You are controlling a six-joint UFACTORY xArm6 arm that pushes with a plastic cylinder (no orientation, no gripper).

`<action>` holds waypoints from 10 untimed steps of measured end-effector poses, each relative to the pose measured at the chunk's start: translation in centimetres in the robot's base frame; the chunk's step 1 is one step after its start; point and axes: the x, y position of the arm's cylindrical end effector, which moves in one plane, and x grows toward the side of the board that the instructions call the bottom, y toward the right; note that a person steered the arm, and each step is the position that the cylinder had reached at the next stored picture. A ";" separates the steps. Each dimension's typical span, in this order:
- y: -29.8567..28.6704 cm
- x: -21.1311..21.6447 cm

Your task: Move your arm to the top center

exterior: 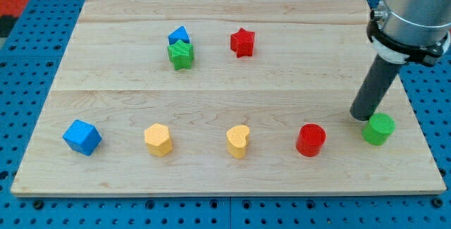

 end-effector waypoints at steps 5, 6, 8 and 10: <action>-4.9 -8.8; -6.4 -11.7; -8.8 -18.1; -14.1 -23.9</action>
